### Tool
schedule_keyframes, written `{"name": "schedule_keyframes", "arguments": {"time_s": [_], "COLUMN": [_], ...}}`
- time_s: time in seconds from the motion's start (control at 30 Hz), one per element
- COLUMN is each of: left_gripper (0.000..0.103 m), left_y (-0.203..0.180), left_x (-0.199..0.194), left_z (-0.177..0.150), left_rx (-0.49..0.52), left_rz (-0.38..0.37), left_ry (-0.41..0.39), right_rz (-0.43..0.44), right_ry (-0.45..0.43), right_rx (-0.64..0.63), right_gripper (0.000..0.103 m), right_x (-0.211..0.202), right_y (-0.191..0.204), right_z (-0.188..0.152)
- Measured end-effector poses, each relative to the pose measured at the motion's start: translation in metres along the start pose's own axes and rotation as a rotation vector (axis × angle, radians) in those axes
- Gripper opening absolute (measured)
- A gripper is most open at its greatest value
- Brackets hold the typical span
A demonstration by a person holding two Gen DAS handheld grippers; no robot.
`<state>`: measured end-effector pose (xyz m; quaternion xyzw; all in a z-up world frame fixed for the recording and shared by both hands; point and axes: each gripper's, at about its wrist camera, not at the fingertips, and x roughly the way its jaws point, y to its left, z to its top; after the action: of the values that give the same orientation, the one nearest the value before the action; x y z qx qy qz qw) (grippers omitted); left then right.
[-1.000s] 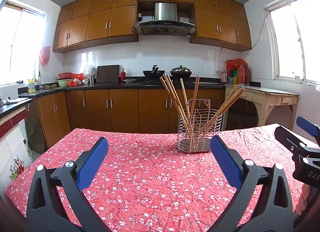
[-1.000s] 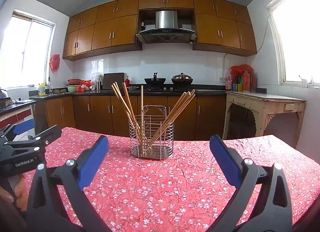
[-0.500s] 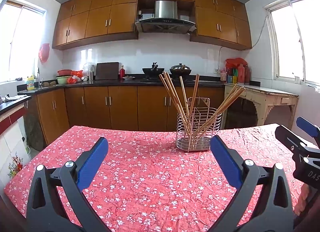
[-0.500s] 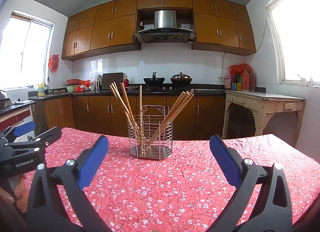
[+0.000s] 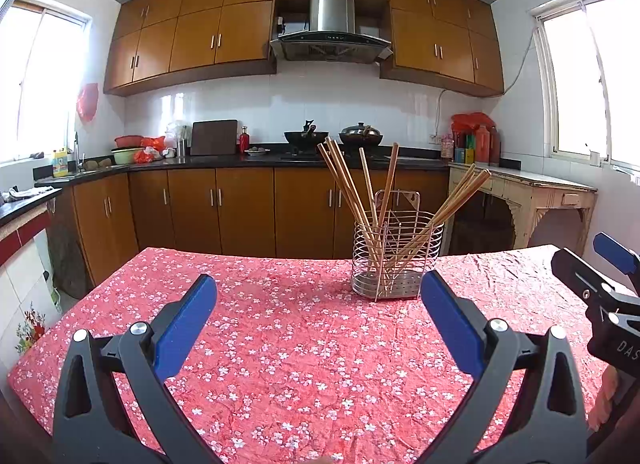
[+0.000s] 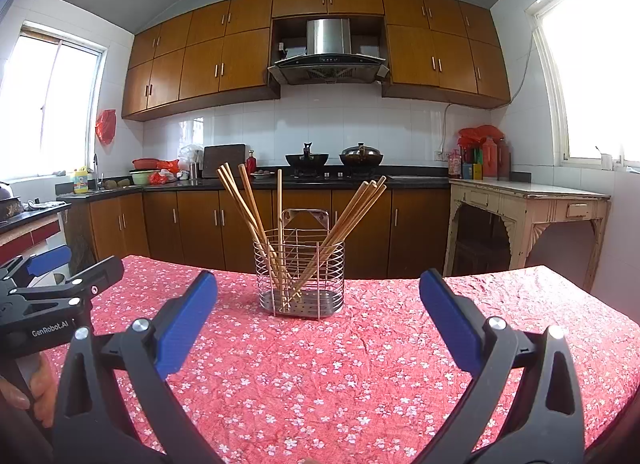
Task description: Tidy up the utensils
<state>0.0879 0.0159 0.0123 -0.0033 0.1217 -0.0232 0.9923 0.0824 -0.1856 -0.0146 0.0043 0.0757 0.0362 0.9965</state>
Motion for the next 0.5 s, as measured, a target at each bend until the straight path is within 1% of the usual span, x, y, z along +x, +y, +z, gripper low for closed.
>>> {"name": "schedule_keyframes", "arguments": {"time_s": [0.5], "left_gripper": [0.101], "left_y": [-0.0017], "left_x": [0.0001], "left_z": [-0.0016], "left_rx": [-0.003], "left_rz": [0.009], "left_ry": [0.0], "right_rz": [-0.005], "right_ry": [0.004], "right_rx": [0.001], "right_gripper": [0.099], "right_x": [0.0012], "right_y": [0.0031], "right_z": [-0.0025]}}
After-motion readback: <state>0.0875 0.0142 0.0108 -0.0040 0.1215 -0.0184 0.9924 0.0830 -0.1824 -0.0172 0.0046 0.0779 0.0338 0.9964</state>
